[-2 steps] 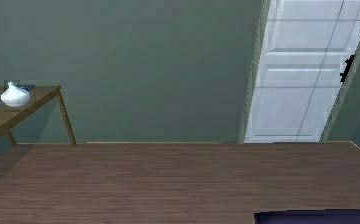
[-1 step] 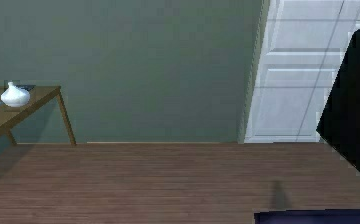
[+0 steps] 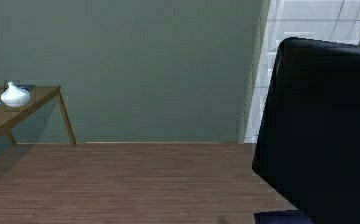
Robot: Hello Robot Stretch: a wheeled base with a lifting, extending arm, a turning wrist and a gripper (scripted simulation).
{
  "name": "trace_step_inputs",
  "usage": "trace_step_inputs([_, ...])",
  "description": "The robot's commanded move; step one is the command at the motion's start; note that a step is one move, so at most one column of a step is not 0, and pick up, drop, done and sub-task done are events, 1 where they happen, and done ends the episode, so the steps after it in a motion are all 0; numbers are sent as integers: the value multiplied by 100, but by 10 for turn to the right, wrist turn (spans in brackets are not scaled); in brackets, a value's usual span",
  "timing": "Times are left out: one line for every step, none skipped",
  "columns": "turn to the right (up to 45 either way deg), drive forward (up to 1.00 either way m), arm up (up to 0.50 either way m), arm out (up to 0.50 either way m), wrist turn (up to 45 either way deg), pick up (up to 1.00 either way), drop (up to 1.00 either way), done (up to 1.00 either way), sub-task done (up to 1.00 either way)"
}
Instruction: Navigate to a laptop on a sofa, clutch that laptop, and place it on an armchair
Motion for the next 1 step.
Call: trace_step_inputs([0, 0, 0, -46, 0, 0, 0, 0, 0])
